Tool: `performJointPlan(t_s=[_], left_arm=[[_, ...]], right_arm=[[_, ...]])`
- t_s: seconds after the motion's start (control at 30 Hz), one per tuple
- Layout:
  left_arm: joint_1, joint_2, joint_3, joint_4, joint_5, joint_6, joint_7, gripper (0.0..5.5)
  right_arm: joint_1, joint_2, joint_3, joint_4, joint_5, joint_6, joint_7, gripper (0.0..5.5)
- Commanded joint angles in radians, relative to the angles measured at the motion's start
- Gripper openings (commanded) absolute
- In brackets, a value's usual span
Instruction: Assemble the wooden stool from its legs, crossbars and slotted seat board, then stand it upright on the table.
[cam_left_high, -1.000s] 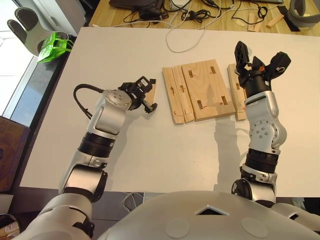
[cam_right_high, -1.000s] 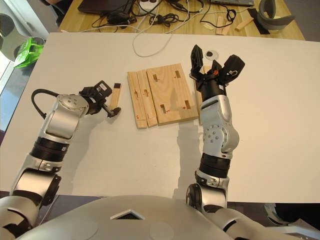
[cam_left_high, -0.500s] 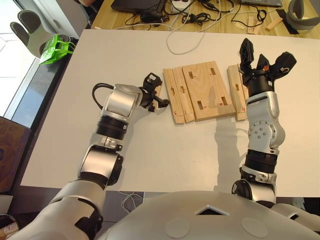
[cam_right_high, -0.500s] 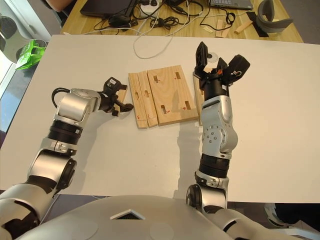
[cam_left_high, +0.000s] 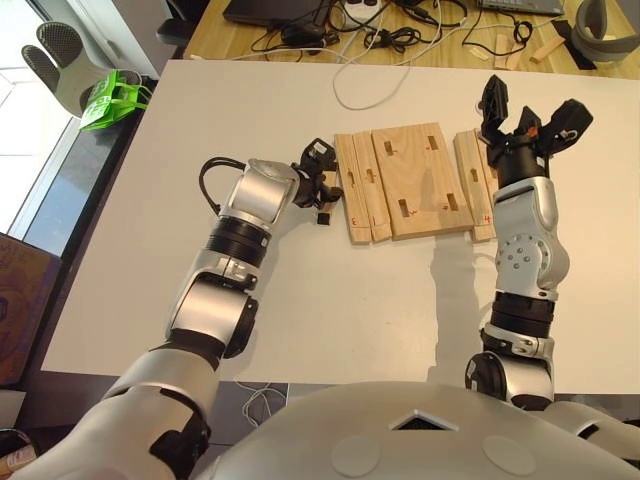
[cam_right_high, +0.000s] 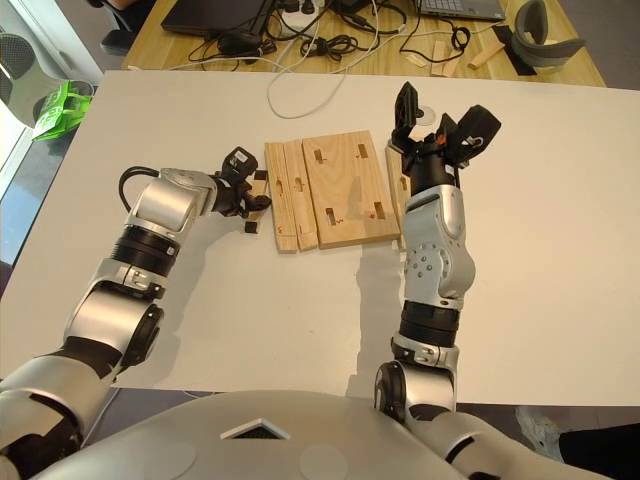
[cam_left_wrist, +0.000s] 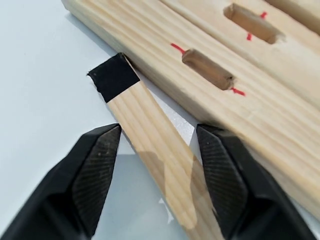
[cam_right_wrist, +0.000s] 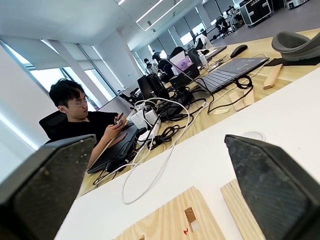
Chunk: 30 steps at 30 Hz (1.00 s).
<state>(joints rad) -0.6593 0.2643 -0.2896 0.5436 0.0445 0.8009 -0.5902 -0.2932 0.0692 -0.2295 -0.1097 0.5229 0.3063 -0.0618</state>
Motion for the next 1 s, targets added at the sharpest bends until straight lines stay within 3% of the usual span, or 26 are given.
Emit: performJointPlan(t_s=[0.03, 0.33, 0.6, 0.7, 0.83, 1.0], left_arm=[[0.073, 0.012, -0.037, 0.086, 0.034, 0.036, 0.011, 2.25], [0.104, 0.011, 0.019, 0.011, 0.011, 0.072, 0.058, 1.34], [0.109, -0.034, 0.14, -0.164, -0.024, 0.048, 0.187, 1.31], [0.073, -0.059, 0.231, -0.279, -0.065, -0.007, 0.253, 1.3], [0.035, -0.081, 0.298, -0.337, -0.087, -0.113, 0.316, 1.3], [0.044, -0.098, 0.335, -0.341, -0.128, -0.366, 0.306, 1.3]], right_arm=[[-0.031, 0.027, 0.008, -0.004, -0.005, -0.009, -0.022, 4.78], [-0.022, 0.015, 0.002, -0.021, -0.008, 0.008, -0.013, 4.78], [-0.127, -0.045, 0.002, -0.064, 0.018, 0.094, -0.019, 4.78], [-0.18, -0.051, -0.03, -0.077, 0.093, 0.165, -0.034, 4.78], [-0.225, -0.055, -0.077, -0.067, 0.216, 0.258, -0.035, 5.4], [-0.298, -0.084, -0.097, -0.064, 0.389, 0.394, -0.004, 5.4]])
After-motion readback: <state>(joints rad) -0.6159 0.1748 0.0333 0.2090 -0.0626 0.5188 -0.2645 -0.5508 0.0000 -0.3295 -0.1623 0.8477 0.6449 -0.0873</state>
